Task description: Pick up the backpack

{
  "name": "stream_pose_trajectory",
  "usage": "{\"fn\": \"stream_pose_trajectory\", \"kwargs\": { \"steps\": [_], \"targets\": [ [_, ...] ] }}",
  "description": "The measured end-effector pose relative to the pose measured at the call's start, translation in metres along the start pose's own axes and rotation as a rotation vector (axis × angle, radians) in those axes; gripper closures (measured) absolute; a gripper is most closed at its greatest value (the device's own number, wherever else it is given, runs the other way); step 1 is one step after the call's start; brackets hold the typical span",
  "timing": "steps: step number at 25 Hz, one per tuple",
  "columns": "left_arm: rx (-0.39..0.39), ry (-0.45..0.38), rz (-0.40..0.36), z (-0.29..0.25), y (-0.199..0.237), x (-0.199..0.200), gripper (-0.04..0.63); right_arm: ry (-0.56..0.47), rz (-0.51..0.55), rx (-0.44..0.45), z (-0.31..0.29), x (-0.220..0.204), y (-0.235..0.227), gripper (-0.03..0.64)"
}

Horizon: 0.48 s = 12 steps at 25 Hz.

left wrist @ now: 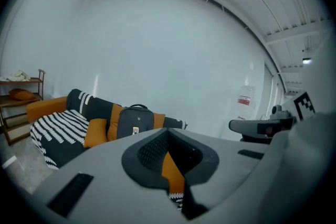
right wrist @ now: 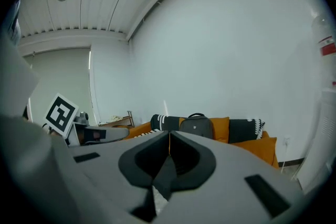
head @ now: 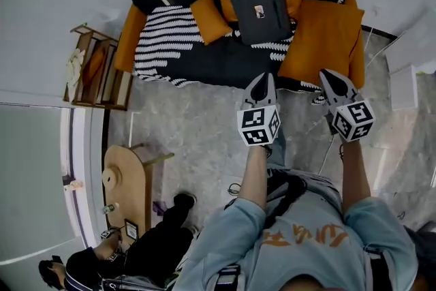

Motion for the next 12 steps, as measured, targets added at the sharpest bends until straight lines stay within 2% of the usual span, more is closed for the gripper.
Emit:
{"fn": "stream_pose_trajectory", "kwargs": {
  "steps": [7, 9, 12],
  "targets": [
    [0.103, 0.049, 0.116, -0.062, 0.102, 0.020, 0.580, 0.064, -0.013, 0.115, -0.144, 0.024, 0.001, 0.592],
    [0.126, 0.057, 0.138, -0.078, 0.128, 0.026, 0.580, 0.074, -0.030, 0.141, -0.172, 0.024, 0.004, 0.591],
    [0.125, 0.075, 0.144, -0.108, 0.147, 0.033, 0.581, 0.097, -0.055, 0.132, -0.195, 0.019, -0.009, 0.592]
  ]
}}
Point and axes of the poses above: the fingertips, and each gripper's own axes: z backward along the fingers, y to its left, x out of its top, the point moved 9 cm from there along z, backward along the fingers, and after that the axes turned 4 degrees about z, right-handed, at the moved point
